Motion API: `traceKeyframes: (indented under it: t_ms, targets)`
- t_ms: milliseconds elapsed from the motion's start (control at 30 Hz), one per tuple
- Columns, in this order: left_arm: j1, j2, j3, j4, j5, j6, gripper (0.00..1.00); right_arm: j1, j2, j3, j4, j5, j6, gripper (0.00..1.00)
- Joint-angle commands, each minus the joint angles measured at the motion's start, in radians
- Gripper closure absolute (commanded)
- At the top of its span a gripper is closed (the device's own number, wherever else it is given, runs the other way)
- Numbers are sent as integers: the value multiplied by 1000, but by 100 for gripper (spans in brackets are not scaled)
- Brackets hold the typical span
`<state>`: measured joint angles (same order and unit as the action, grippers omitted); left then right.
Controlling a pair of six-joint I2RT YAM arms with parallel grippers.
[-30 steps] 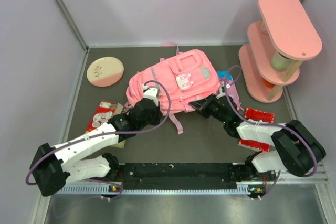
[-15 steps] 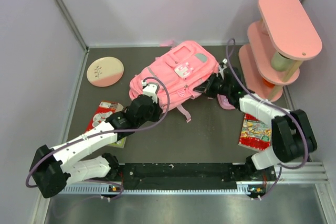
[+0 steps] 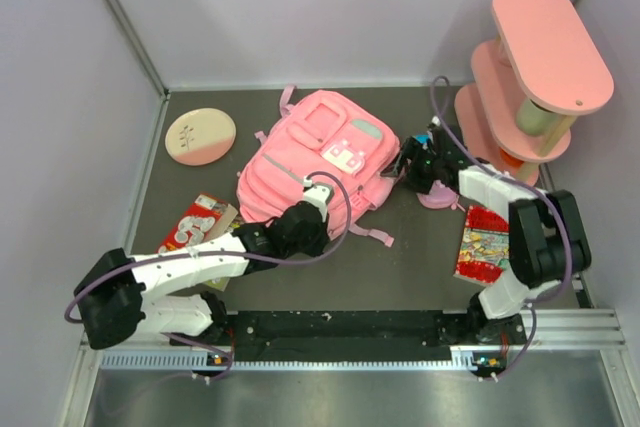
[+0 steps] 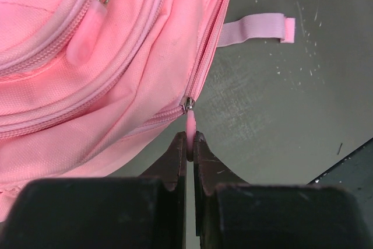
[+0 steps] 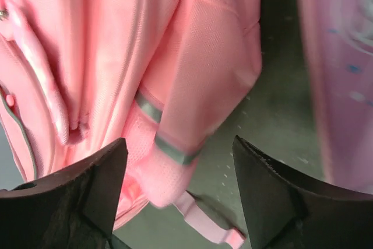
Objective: Pack the student bag
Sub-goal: Unzip the student bag at the center of the board.
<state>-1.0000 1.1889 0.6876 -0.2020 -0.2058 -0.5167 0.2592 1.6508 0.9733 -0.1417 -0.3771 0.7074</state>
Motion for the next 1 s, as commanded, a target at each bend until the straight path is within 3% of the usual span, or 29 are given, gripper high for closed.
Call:
traceKeyframes:
  t_ms: [0,200,300,433,533,733,800,833,867,900,967]
  targets:
    - [-12,35,39,44,34,-37,100,-26,-219,-111,39,115,30,26]
    - [-15,80,101,75,71,-9,100,29,-468,-448,317,14,321,25]
    - [-23,98,133,73,89,7,100,182,-505,-536,416,41,446,24]
    - [-35,100,164,62,95,27,100,299,-473,-608,623,112,546,24]
    - [-45,100,168,61,101,32,100,321,-412,-630,797,129,589,23]
    - [-66,100,171,65,91,26,100,344,-255,-585,911,101,644,23]
    - [-72,103,182,64,83,27,100,362,-200,-599,983,101,687,39]
    - [-74,103,187,64,80,29,100,367,-186,-614,1022,101,699,52]
    - [-74,103,188,65,75,33,100,370,-177,-622,1066,107,716,85]
    - [-74,100,190,58,74,34,100,370,-171,-628,1082,110,721,98]
    - [-74,97,188,44,54,37,100,364,-181,-639,1065,122,706,100]
